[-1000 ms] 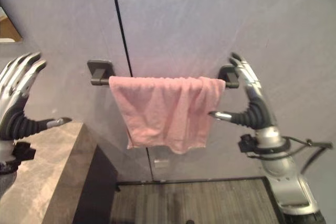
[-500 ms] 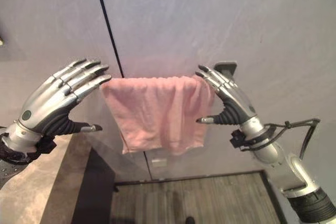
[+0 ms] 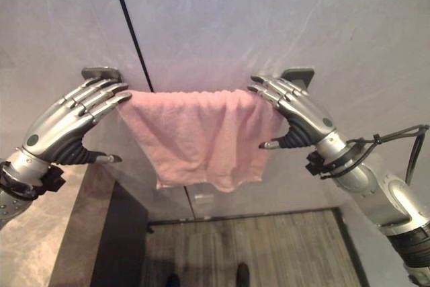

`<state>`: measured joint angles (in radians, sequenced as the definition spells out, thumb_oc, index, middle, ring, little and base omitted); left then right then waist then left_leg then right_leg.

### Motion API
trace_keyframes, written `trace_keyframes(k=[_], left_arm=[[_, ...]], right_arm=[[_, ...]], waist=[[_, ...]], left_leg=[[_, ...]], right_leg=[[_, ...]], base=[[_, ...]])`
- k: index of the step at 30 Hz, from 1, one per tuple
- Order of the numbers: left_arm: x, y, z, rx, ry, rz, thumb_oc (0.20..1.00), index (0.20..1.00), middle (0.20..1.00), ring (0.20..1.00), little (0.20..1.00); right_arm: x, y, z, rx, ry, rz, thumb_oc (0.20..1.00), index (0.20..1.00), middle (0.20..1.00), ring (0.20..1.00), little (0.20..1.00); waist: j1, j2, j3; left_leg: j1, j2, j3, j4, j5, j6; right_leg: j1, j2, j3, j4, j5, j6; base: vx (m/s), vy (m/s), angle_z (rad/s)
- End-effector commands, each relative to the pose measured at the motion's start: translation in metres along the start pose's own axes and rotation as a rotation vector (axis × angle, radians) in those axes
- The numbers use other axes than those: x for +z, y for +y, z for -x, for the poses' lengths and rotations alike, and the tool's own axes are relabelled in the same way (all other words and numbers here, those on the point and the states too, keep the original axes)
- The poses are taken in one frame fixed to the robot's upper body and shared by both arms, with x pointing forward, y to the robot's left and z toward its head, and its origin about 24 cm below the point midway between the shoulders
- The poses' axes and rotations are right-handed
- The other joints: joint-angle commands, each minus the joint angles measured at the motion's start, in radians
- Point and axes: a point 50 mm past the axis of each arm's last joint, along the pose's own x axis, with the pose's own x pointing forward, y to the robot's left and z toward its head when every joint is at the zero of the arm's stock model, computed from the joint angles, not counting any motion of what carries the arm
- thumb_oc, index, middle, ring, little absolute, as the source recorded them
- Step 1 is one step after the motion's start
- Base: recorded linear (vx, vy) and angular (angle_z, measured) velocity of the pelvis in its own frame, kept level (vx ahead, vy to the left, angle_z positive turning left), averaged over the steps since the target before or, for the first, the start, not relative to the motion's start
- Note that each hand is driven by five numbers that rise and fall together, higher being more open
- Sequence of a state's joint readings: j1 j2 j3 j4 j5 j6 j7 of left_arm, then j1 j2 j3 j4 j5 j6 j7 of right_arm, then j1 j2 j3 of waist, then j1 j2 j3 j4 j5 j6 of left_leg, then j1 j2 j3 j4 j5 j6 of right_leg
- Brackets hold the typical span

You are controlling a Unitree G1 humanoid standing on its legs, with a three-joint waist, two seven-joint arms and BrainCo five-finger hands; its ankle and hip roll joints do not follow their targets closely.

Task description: Put brush and paste in cup on sink, flatten towel.

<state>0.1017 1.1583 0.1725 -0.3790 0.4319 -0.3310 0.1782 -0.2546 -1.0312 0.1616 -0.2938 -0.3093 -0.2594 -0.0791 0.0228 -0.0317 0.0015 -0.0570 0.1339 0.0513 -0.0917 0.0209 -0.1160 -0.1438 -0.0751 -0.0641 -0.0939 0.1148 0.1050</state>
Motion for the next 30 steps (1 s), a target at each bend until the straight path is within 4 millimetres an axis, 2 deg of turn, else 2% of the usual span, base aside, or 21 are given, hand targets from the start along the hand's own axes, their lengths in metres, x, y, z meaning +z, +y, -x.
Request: trace_keyframes(k=[1,8,21,30], left_arm=[[-0.017,-0.007,-0.001,-0.111,0.052,-0.066,1.0,1.0,1.0,1.0,1.0],[-0.014,0.001,-0.001,-0.246,-0.044,-0.259,1.0,1.0,1.0,1.0,1.0],[0.004,0.024,0.002,-0.346,-0.159,-0.416,1.0,1.0,1.0,1.0,1.0],[-0.012,0.021,0.018,-0.45,-0.075,-0.437,1.0,1.0,1.0,1.0,1.0]], right_arm=[[-0.013,0.0,-0.001,0.028,0.065,0.031,1.0,1.0,1.0,1.0,1.0],[-0.022,0.0,0.012,0.098,0.101,0.09,1.0,1.0,1.0,1.0,1.0],[-0.021,-0.012,0.018,0.133,0.096,0.123,1.0,1.0,1.0,1.0,1.0],[-0.034,-0.014,0.029,0.17,0.166,0.143,1.0,1.0,1.0,1.0,1.0]], waist=[[-0.021,-0.017,-0.016],[-0.022,-0.01,-0.025],[-0.018,0.011,-0.039],[-0.01,0.027,-0.036]], left_leg=[[-0.018,-0.019,0.024,0.004,0.018,0.012],[-0.002,-0.015,0.031,0.004,0.008,0.01],[0.052,-0.001,0.054,0.004,-0.003,0.005],[0.058,0.01,0.051,0.004,0.003,0.0]], right_leg=[[0.014,-0.074,-0.028,0.007,-0.003,0.086],[0.022,-0.071,-0.022,0.007,-0.011,0.089],[0.054,-0.057,-0.002,0.007,-0.03,0.086],[0.064,-0.046,-0.011,0.007,-0.039,0.079]], base=[[0.0,0.0,0.0],[0.04,-0.005,-0.01],[0.03,-0.024,-0.08],[0.01,-0.02,0.0]])
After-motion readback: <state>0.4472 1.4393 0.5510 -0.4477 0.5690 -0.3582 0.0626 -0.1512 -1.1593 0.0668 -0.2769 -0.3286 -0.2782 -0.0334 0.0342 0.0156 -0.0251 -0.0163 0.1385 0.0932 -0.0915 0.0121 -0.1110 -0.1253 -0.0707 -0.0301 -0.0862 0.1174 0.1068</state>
